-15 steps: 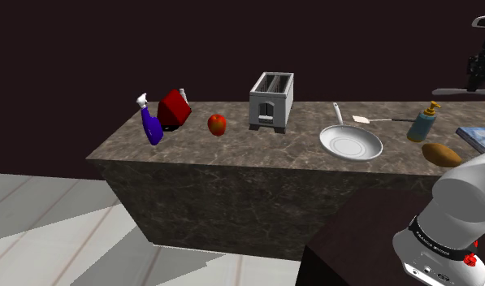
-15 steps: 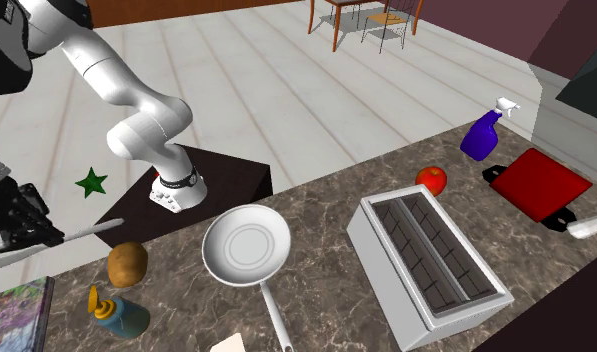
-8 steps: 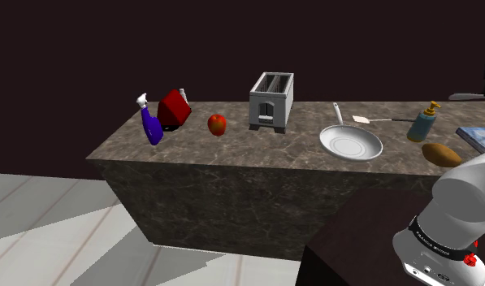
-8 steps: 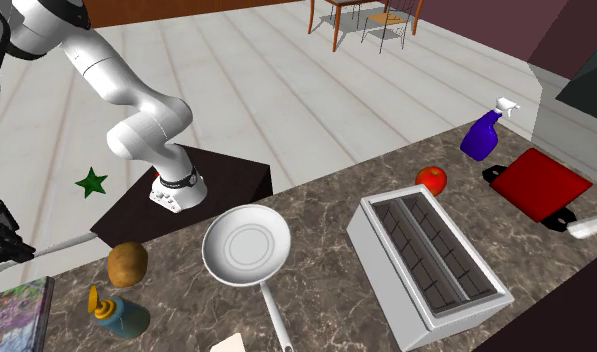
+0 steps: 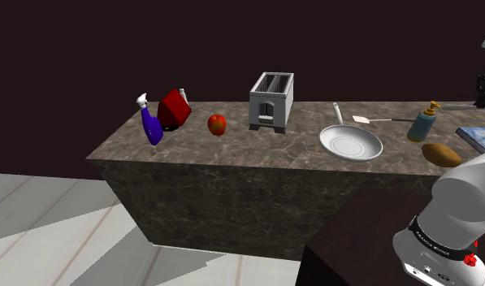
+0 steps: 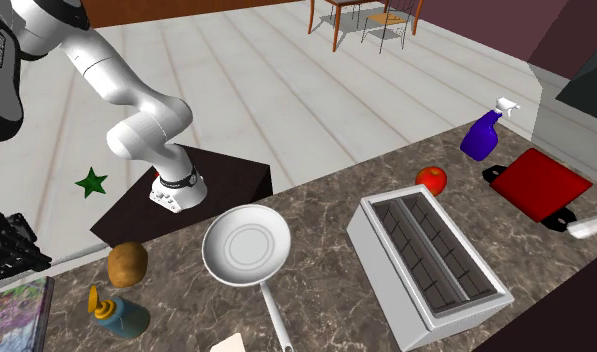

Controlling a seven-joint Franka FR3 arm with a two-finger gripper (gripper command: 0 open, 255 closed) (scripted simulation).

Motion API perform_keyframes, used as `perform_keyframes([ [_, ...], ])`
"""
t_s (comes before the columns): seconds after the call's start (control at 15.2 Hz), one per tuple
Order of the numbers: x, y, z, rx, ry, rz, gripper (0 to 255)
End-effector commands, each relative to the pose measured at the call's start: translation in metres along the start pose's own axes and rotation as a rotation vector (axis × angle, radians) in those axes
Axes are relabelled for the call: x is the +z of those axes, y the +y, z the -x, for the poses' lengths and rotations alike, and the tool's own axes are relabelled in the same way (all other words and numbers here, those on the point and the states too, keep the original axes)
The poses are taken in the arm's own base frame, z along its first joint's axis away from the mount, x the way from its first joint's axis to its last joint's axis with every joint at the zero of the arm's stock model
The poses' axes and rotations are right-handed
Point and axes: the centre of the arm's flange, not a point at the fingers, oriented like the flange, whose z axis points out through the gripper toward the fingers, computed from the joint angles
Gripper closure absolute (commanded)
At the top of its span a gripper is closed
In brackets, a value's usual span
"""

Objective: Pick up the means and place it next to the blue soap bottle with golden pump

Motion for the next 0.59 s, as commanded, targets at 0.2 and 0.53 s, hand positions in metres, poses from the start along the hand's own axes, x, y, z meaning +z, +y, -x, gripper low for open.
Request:
perform_keyframes([
  [0.2, 0.026, 0.001, 0.002, 0.0, 0.0, 0.0, 255],
  [0.53, 0.053, 0.001, 0.003, 0.0, 0.0, 0.0, 255],
])
